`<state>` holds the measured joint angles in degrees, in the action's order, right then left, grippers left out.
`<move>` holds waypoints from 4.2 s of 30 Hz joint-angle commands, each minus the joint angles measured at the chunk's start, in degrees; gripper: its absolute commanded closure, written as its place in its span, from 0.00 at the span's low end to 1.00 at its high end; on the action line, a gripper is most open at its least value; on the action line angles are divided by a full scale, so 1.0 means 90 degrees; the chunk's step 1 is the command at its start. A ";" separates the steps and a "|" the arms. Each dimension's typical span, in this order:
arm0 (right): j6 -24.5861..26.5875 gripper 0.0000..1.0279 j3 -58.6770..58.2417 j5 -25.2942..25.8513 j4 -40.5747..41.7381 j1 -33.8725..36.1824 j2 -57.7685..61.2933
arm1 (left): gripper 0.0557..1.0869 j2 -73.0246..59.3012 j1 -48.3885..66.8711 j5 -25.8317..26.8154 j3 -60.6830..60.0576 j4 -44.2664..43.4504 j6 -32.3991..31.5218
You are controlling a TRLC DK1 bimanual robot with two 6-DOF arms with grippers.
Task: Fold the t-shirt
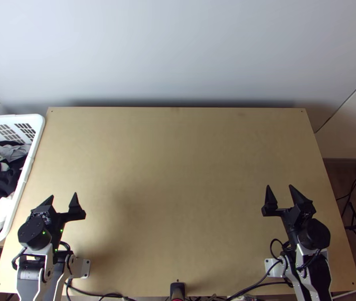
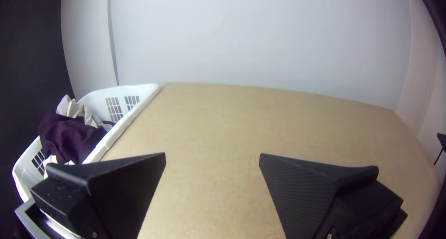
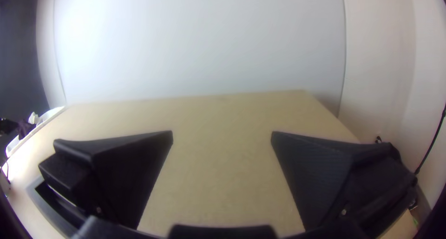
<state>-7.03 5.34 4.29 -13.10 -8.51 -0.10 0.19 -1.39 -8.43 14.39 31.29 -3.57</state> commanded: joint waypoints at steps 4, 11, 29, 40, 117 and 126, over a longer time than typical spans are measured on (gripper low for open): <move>0.0000 0.04 0.0002 0.0001 0.0001 -0.0001 0.0001 | 0.05 -0.0001 -0.0002 -0.0001 0.0002 0.0000 0.0006; 0.0000 0.04 0.0002 0.0001 0.0001 -0.0031 0.0001 | 0.05 -0.0001 -0.0002 -0.0001 0.0002 0.0000 0.0006; -0.0391 0.04 0.0012 -0.0008 0.0001 -0.1398 -0.0009 | 0.05 -0.0001 0.0174 -0.0011 0.0090 -0.0078 0.0417; -0.0206 0.04 0.0080 0.0558 0.0391 -0.1613 -0.0018 | 0.05 -0.1925 -0.0461 -0.0158 0.1418 -0.0537 0.0729; 0.2060 0.04 0.1340 0.3927 0.1368 -0.1163 0.1691 | 0.96 -1.1017 -0.5871 -0.0011 0.6633 -0.0517 0.0729; 0.1943 0.04 0.2619 0.3673 0.0743 -0.1329 0.2941 | 0.96 -0.9444 -0.5266 0.1073 0.7483 0.0410 0.0172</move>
<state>11.18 21.06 38.35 -1.80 -18.68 18.90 -93.95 -52.51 -3.97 77.43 30.46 0.60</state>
